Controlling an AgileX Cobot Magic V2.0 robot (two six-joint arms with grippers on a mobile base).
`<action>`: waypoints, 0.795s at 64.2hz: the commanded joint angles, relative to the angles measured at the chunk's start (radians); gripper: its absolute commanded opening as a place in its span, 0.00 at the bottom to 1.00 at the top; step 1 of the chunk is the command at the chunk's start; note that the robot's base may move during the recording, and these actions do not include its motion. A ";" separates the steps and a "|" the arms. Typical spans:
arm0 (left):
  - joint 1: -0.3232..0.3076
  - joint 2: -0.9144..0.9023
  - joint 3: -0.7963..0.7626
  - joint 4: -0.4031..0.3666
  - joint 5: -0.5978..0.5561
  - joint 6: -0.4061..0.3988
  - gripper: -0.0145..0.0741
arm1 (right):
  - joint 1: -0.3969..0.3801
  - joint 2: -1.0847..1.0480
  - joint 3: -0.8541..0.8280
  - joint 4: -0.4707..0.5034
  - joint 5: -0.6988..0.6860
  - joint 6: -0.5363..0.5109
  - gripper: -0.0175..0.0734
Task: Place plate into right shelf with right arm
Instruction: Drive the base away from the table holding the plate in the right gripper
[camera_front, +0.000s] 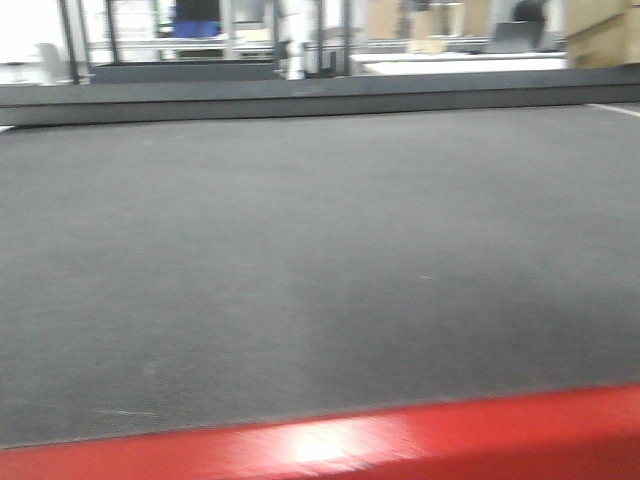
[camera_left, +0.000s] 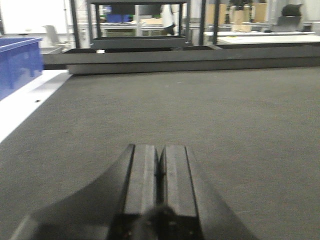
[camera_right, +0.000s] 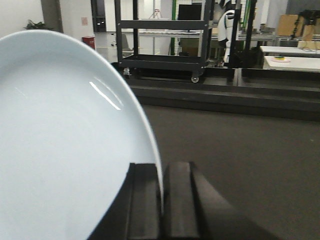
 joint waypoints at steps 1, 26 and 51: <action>-0.007 -0.012 0.008 -0.002 -0.089 -0.002 0.11 | -0.001 0.006 -0.026 -0.012 -0.105 -0.004 0.25; -0.007 -0.012 0.008 -0.002 -0.089 -0.002 0.11 | -0.001 0.006 -0.026 -0.012 -0.105 -0.004 0.25; -0.007 -0.012 0.008 -0.002 -0.089 -0.002 0.11 | -0.001 0.006 -0.026 -0.012 -0.105 -0.004 0.25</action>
